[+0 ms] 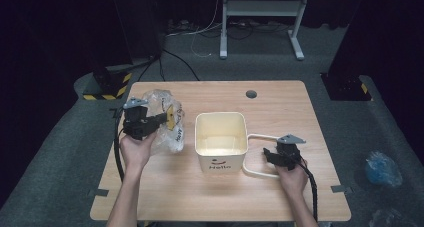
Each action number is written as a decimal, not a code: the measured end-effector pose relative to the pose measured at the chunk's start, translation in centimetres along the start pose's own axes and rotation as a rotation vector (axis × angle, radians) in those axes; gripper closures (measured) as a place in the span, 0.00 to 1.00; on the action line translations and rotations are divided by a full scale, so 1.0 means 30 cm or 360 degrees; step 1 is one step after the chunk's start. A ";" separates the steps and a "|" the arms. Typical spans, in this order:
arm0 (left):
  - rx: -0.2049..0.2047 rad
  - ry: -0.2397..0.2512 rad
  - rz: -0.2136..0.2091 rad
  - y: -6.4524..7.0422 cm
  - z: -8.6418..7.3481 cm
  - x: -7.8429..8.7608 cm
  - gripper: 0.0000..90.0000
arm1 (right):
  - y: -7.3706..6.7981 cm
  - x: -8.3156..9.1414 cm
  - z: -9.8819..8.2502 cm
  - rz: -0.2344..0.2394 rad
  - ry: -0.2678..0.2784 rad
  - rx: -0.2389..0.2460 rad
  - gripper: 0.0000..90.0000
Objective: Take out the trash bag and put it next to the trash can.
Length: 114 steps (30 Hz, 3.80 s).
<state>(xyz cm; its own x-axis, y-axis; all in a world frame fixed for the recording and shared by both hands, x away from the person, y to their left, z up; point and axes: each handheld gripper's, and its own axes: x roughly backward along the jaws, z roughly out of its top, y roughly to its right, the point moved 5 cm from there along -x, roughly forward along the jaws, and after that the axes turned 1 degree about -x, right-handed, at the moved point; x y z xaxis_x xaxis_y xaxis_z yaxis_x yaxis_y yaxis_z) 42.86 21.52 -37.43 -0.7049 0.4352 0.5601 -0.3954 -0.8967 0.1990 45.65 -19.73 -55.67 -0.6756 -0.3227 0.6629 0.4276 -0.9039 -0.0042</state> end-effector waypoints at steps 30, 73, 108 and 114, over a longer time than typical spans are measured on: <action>-0.0036 -0.0117 0.0036 0.000 -0.025 -0.156 1.00 | 0.000 0.000 0.000 -0.0001 0.0001 0.0002 0.41; -0.0017 -0.0078 0.0044 0.007 -0.060 -0.219 0.42 | 0.000 0.000 0.000 -0.0001 0.0002 0.0004 0.41; 0.0033 0.0095 0.0040 -0.028 -0.121 -0.070 0.27 | 0.000 0.000 0.000 0.0000 0.0002 0.0004 0.41; 0.0043 0.0108 0.0053 -0.047 -0.152 -0.047 0.27 | 0.000 0.000 0.000 0.0000 0.0002 0.0004 0.41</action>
<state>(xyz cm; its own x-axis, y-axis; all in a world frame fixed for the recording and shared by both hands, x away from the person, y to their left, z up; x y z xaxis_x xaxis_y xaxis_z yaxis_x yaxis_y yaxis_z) 41.73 22.54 -42.18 -0.7561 0.4087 0.5111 -0.3556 -0.9122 0.2034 45.66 -19.73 -55.68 -0.6763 -0.3229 0.6621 0.4292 -0.9032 -0.0021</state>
